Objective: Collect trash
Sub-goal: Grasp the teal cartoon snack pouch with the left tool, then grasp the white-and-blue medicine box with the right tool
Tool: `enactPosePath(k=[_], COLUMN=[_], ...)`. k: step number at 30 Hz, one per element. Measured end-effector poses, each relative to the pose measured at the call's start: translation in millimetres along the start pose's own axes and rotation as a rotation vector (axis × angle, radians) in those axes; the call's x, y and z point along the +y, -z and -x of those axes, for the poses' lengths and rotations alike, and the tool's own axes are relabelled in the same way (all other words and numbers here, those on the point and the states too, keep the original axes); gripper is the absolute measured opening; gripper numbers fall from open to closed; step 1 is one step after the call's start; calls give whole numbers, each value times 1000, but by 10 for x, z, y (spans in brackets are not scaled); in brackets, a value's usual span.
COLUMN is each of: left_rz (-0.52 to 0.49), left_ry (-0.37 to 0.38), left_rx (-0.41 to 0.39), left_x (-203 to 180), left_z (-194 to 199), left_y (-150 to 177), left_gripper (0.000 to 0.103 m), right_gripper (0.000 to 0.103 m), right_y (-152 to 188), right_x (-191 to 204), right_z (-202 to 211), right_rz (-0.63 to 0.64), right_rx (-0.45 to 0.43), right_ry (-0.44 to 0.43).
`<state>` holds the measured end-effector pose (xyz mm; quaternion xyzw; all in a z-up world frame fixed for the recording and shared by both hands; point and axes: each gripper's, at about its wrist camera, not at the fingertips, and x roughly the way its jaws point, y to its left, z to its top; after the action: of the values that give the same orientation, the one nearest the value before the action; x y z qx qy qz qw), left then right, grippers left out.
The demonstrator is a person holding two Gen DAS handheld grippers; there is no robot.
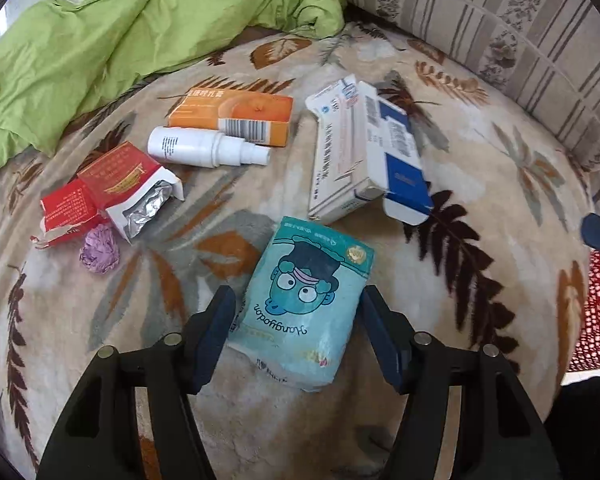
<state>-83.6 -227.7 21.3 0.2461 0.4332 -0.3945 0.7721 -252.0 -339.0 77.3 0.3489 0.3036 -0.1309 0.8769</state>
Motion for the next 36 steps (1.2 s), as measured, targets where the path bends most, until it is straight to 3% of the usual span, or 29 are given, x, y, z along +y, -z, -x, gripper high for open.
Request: enactPosePath(k=[6, 12, 17, 24, 27, 36], left_rz=[87, 263, 342, 353, 353, 340], left_ry=[-46, -86, -101, -90, -82, -82], left_rx=[-42, -29, -100, -147, -139, -141], left_x=[98, 403, 553, 689, 724, 742], left_z=[102, 473, 868, 909, 856, 812], left_y=[95, 402, 696, 743, 738, 714], left_gripper=[37, 37, 37, 37, 37, 37], right_gripper=[57, 57, 56, 56, 56, 57], right_y=[-23, -141, -418, -677, -723, -713], right_x=[-52, -132, -132, -75, -41, 5], right_z=[-9, -406, -794, -1335, -1416, -1458], right_rz=[-5, -57, -88, -99, -107, -104], right_rx=[5, 129, 186, 203, 153, 127], right_ry=[18, 4, 21, 125, 145, 109])
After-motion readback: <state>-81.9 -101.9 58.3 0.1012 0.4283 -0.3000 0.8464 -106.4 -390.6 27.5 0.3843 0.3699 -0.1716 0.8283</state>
